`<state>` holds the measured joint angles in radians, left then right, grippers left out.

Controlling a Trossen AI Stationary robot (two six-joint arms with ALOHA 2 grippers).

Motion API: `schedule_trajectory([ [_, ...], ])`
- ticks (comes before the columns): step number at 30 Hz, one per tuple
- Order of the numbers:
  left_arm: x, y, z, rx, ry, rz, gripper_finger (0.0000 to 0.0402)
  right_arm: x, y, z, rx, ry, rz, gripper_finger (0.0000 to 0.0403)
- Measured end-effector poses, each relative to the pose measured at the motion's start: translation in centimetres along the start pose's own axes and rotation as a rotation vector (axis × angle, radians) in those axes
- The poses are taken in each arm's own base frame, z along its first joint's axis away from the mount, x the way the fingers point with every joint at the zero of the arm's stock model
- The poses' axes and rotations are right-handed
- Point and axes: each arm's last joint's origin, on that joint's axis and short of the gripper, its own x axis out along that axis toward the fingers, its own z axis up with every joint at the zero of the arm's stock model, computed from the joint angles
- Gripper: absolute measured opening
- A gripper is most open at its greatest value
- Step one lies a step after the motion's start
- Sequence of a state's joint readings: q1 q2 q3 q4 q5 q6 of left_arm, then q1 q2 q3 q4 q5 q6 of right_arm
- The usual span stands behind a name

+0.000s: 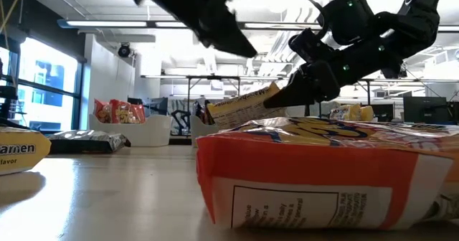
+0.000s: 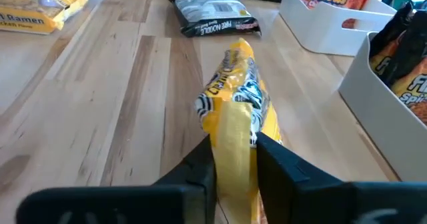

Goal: Sort Maruchan noodles
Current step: Put the yellow noodle pack into the transparent bin

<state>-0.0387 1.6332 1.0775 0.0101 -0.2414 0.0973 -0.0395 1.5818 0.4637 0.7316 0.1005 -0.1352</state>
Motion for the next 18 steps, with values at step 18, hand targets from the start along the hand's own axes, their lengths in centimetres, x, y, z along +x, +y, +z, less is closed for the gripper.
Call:
schedule_trajectory([
  [18, -6.7, -1.6, -14.5, -0.303, -0.053, 0.020, 0.0138, -0.1, 0.2, 0.9, 0.002, -0.085, 0.100, 0.0010],
])
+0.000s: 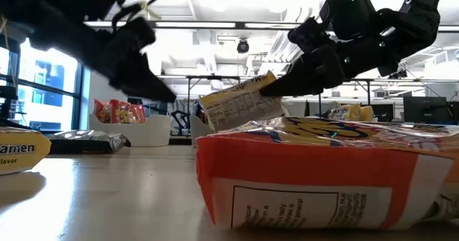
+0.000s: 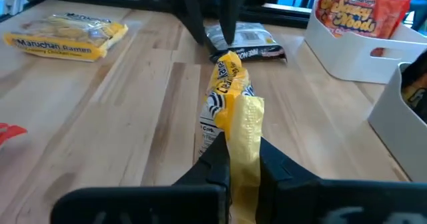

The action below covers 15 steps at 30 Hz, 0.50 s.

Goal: Sort Maruchan noodles
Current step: Put the yellow noodle pack into the transparent bin

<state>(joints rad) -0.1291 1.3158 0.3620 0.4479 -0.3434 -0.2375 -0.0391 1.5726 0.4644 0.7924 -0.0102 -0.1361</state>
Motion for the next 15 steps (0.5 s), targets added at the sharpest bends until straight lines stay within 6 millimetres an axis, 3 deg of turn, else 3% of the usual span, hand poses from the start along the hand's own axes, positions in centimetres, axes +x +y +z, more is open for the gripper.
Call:
schedule_trajectory([
  [4, 0.3, 0.2, -1.1, -0.016, -0.010, -0.003, 0.0164, 0.0, 0.1, 0.2, -0.002, -0.018, 0.025, 0.0010],
  [15, 3.9, -1.1, 1.4, 0.119, -0.072, -0.081, 0.0225, -0.1, 0.1, 0.7, 0.012, -0.080, 0.071, 0.0009],
])
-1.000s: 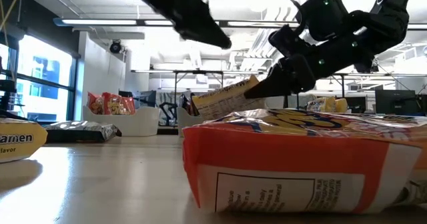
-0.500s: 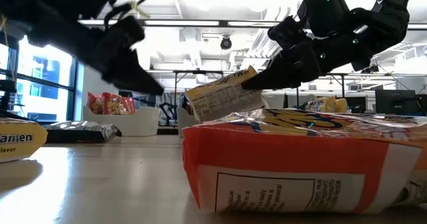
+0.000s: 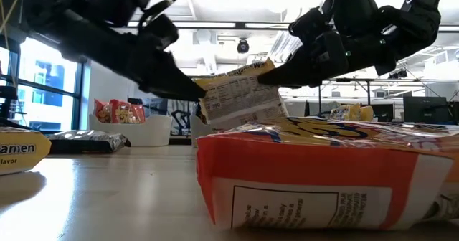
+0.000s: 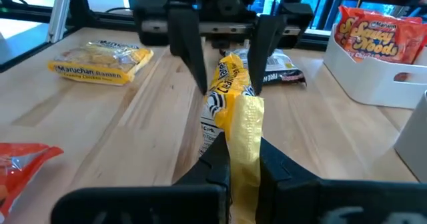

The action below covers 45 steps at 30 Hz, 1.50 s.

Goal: Sort Maruchan noodles
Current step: Put the yellow noodle pack into the transparent bin

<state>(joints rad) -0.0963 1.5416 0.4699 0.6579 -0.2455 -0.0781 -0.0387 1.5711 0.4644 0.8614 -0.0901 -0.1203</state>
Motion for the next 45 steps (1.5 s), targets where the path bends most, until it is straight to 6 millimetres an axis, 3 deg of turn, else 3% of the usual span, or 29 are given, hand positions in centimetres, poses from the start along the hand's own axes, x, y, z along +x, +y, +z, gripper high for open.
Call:
schedule_trajectory([
  [7, 1.8, -0.7, 0.5, 0.130, 0.010, -0.032, 0.0199, 0.0, 0.1, 0.0, 0.009, -0.005, 0.026, 0.0009],
  [15, 2.0, -0.7, 0.3, 0.174, 0.022, -0.040, 0.0097, 0.0, 0.0, 0.0, 0.054, -0.003, -0.004, 0.0032],
  [18, 2.0, -0.7, 0.3, 0.177, 0.027, -0.045, 0.0068, 0.0, -0.1, 0.0, 0.076, 0.000, -0.033, 0.0056],
  [24, 2.0, -0.7, 0.2, 0.180, 0.033, -0.037, 0.0045, -0.3, -0.4, 0.4, 0.130, -0.001, -0.117, 0.0121],
  [31, 1.9, -0.4, 0.2, 0.185, 0.037, 0.129, 0.0034, -2.4, -0.8, 2.3, 0.244, 0.009, -0.235, 0.0188],
  [38, 1.4, -0.8, 0.4, 0.156, 0.006, 0.370, 0.0034, -4.9, -0.8, 3.6, 0.586, 0.013, -0.300, 0.0228],
  [45, 1.9, -1.9, 2.2, 0.194, -0.038, 0.517, 0.0033, -4.2, -0.4, 2.6, 1.036, -0.017, -0.368, 0.0265],
])
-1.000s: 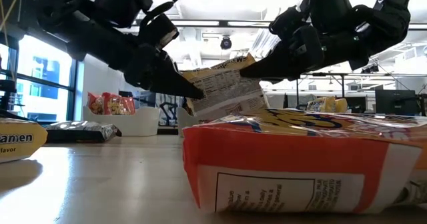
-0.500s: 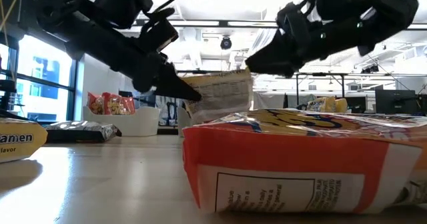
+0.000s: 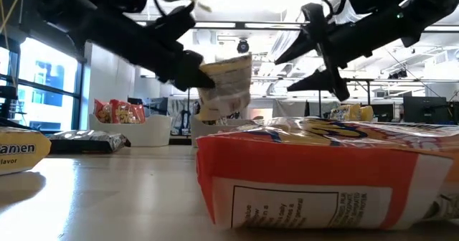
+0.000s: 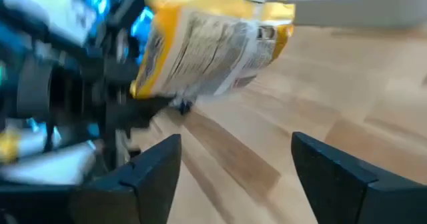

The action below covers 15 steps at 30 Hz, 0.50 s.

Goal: Sort Maruchan noodles
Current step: Put the yellow noodle pack into the transparent bin

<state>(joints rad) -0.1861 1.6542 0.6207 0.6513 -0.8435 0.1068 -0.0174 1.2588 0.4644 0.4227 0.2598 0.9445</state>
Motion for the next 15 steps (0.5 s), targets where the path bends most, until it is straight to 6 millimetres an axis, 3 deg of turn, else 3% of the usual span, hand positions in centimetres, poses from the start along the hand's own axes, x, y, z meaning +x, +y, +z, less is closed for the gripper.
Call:
schedule_trajectory([
  [6, 2.3, -2.5, 1.6, 0.202, 0.053, 0.132, 0.0024, 0.9, -0.2, 0.1, 0.241, -0.081, -0.005, 0.0295],
  [15, 6.1, -6.0, 3.9, 0.374, 0.117, 0.318, 0.0024, 1.3, 0.2, 0.6, 0.395, -0.219, 0.037, 0.0296],
])
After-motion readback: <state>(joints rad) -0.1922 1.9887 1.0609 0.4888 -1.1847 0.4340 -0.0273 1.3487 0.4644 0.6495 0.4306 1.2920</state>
